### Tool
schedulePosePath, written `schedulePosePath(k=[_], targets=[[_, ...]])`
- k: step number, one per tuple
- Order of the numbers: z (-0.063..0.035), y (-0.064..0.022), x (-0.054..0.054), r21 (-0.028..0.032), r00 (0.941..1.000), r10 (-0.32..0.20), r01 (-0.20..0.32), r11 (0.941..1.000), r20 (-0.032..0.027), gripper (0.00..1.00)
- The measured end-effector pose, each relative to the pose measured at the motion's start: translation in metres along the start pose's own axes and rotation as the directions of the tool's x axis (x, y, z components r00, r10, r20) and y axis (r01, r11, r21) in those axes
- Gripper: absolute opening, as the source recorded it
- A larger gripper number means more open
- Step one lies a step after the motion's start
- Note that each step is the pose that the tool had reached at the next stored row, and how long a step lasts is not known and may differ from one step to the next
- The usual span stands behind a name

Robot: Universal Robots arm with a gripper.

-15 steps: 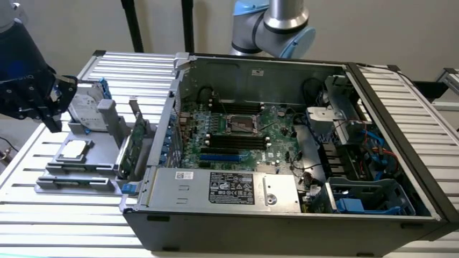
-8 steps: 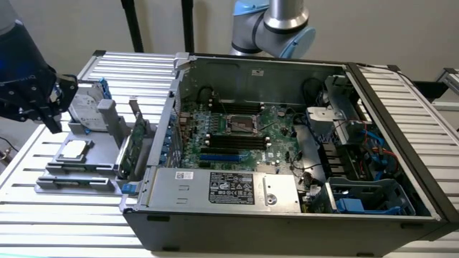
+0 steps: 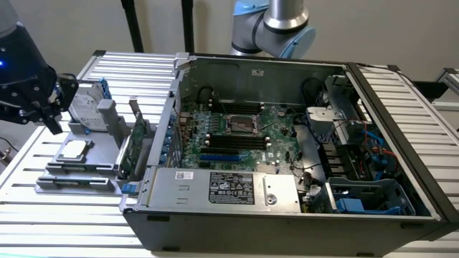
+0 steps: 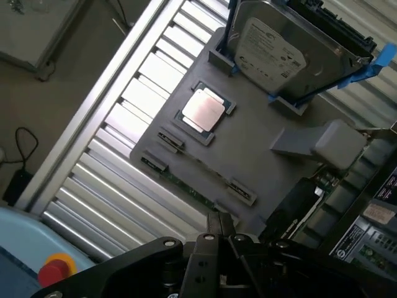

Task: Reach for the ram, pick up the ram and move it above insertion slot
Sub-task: 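Pick up the ram and move it above insertion slot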

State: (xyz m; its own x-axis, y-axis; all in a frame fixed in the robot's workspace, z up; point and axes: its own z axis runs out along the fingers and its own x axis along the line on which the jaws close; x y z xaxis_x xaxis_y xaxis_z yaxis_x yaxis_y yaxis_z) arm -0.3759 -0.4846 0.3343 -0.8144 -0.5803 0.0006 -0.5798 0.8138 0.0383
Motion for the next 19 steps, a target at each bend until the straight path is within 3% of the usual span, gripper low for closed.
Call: schedulePosePath(k=[5, 10, 15, 19], targets=[[0.0014, -0.0001, 0.0, -0.0001, 0.9959, -0.09, 0.09, 0.9959, -0.0034, 0.11], [0.0028, -0.0001, 0.0, -0.0005, 0.9837, -0.18, 0.18, 0.9837, -0.0068, 0.11], [0.0042, -0.0002, 0.0, -0.0013, 0.9631, -0.269, 0.269, 0.9631, -0.0103, 0.11], [0.0054, -0.0002, 0.0, -0.0021, 0.9411, -0.338, 0.338, 0.9412, -0.0129, 0.11]])
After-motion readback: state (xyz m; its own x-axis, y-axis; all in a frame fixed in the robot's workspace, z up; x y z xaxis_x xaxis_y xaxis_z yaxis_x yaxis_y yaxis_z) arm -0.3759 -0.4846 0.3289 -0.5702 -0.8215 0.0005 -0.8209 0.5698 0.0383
